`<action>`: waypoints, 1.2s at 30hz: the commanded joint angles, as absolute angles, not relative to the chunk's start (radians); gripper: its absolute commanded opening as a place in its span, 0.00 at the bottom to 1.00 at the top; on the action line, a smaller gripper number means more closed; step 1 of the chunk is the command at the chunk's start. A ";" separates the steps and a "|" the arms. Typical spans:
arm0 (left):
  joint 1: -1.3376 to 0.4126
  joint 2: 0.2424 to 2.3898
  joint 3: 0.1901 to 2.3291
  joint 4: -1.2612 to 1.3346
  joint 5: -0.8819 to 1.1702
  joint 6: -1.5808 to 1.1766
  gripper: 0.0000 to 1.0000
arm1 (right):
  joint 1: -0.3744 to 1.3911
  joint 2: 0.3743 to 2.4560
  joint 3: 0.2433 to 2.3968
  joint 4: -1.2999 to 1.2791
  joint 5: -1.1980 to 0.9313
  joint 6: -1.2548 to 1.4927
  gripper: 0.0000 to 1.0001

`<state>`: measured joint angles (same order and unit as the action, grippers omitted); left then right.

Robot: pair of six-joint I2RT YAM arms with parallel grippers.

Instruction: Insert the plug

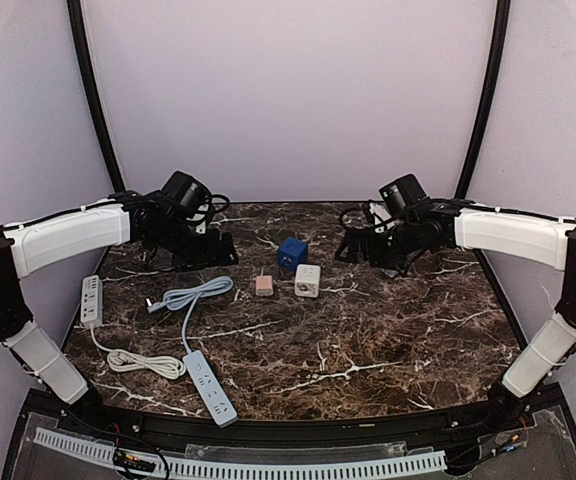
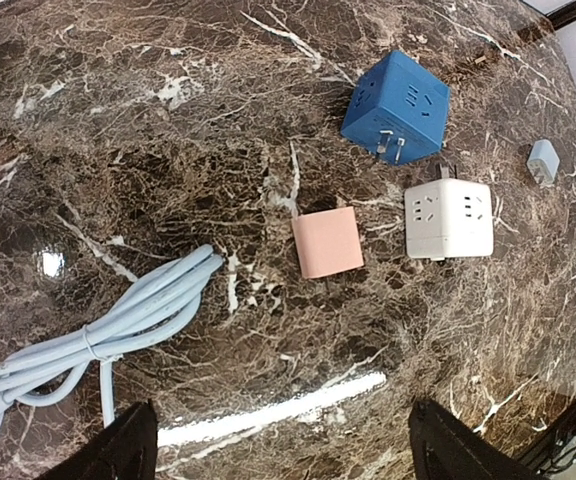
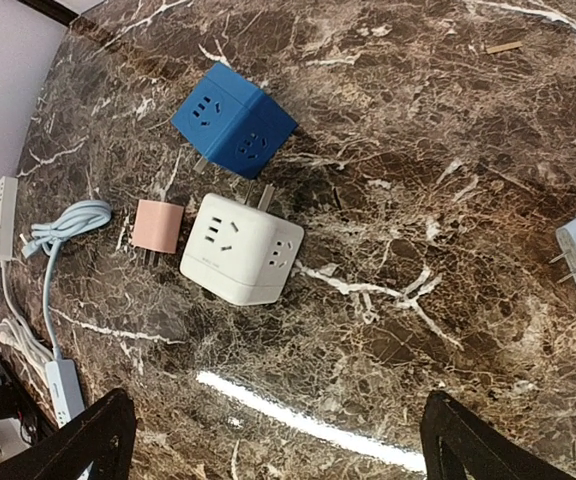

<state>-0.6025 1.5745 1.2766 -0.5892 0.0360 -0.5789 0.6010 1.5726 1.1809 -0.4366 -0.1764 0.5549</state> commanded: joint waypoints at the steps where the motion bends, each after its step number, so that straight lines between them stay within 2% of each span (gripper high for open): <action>1: -0.609 1.548 1.301 -0.596 0.028 -0.550 0.87 | 0.652 1.629 1.224 -0.438 -0.129 0.557 0.99; 10: -0.609 1.483 1.283 -0.638 0.025 -0.465 0.87 | 0.736 1.792 1.368 -0.468 -0.078 0.618 0.99; 16: -0.609 1.469 1.276 -0.666 0.024 -0.431 0.87 | 0.767 1.926 1.528 -0.587 -0.010 0.670 0.99; 36: -0.609 1.399 1.196 -0.702 0.017 -0.423 0.87 | 0.789 2.204 1.856 -0.801 -0.003 0.728 0.99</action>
<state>-0.6052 1.4368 1.2301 -0.6693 0.0269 -0.4221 0.7795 2.1746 1.8126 -0.7471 -0.0212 0.7094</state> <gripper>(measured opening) 0.865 0.986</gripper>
